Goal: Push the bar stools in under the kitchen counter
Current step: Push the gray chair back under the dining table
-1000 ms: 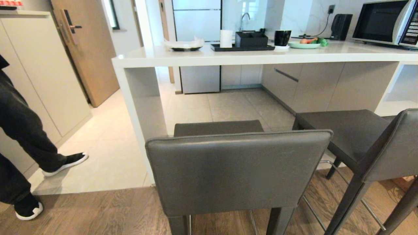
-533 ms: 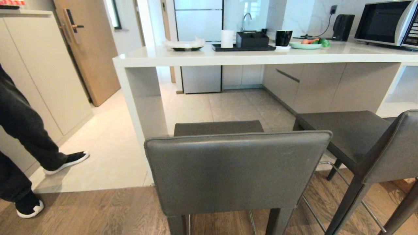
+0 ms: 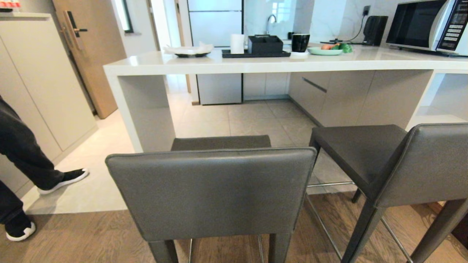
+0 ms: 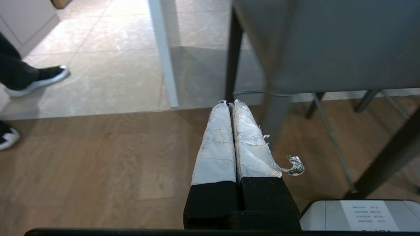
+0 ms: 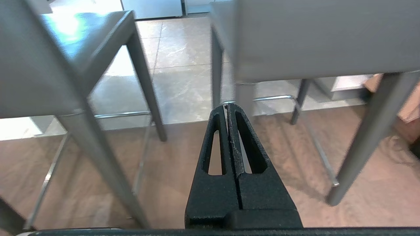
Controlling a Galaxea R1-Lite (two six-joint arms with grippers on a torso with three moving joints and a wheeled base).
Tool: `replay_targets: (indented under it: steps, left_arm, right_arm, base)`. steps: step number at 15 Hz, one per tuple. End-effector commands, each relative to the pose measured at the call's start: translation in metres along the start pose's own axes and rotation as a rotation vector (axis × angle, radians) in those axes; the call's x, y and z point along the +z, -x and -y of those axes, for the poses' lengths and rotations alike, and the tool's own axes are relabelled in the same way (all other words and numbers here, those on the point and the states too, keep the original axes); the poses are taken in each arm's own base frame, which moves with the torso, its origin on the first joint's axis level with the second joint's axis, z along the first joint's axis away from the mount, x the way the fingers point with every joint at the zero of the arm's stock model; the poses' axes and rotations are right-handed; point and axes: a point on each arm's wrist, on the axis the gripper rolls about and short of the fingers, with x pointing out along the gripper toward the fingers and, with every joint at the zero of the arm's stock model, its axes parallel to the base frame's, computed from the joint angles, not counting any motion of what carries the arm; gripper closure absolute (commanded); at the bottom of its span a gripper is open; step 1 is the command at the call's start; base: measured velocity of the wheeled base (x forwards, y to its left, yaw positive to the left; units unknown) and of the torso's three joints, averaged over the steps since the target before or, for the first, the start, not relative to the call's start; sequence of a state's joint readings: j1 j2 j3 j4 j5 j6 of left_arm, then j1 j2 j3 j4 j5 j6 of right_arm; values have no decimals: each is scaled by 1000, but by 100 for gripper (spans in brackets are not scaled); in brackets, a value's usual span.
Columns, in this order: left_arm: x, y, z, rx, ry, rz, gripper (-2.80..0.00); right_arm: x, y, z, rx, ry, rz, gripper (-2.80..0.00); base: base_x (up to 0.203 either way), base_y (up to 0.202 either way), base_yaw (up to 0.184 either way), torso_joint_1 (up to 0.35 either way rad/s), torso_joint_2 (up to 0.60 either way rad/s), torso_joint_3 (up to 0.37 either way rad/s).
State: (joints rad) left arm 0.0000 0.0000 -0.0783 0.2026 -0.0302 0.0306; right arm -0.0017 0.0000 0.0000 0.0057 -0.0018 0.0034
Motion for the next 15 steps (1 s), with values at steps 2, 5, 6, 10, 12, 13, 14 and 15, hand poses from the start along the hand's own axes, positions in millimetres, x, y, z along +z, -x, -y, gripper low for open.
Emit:
replay_targets:
  steps: [2,5,6,10,12,13,14,15]
  left_arm:
    - [0,0,0,-1,0,-2,0]
    - [0,0,0,-1,0,-2,0]
    - [0,0,0,-1,0,-2,0]
    - [0,0,0,-1,0,-2,0]
    - [0,0,0,-1,0,-2,0]
    - [0,0,0,-1,0,-2,0]
    - [0,0,0,-1,0,-2,0]
    - [0,0,0,-1,0,-2,0]
  right_arm:
    - [0,0,0,0,0,-2,0]
    - [0,0,0,0,0,-2,0]
    - [0,0,0,0,0,-2,0]
    - [0,0,0,0,0,-2,0]
    - [0,0,0,0,0,-2,0]
    - [0,0,0,0,0,-2,0]
    - [0,0,0,0,0,-2,0]
    - [0,0,0,0,0,-2,0]
  base:
    - [0,-195,2,1,3,4]
    - [0,-195,3,3,4,5]
    - [0,-194,0,2,4,0]
    - [0,-193,0,5,3,1]
    - [0,-198,1,2,-1,2]
    - [0,-198,1,-2,12,2]
    - [0,-199,-2,-5,2,0]
    - [0,-198,1,2,7,2]
